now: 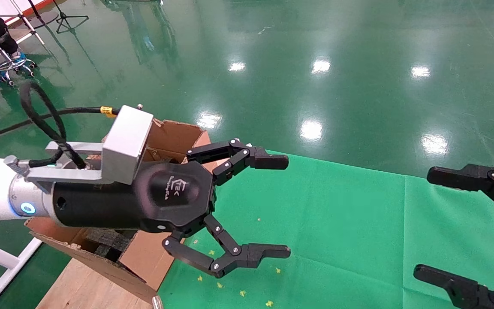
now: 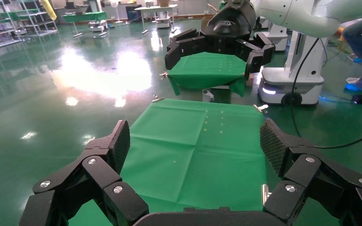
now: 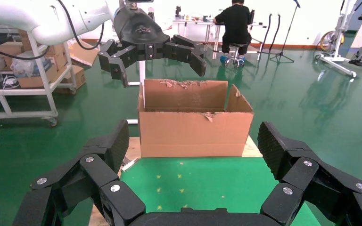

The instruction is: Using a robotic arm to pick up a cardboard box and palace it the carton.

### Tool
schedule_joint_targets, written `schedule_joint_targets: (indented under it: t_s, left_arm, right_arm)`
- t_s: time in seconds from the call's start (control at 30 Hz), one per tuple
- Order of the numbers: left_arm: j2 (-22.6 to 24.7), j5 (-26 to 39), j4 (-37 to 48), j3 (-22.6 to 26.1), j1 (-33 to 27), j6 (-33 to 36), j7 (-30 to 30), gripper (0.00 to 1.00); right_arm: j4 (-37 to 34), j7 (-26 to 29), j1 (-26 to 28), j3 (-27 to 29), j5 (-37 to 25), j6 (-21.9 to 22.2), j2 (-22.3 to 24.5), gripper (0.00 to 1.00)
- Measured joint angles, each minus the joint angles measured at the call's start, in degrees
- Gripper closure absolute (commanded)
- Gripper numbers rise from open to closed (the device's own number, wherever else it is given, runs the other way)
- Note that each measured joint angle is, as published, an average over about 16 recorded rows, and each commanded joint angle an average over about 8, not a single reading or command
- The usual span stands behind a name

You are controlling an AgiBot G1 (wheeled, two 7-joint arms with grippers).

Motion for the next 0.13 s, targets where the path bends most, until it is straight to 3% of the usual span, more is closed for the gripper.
schedule_joint_targets:
  t_s: [0.13]
  left_arm:
    - [0.0, 0.0, 0.0, 0.0, 0.0, 0.0, 0.0, 0.0]
  right_arm:
    - [0.0, 0.0, 0.0, 0.0, 0.0, 0.0, 0.0, 0.0]
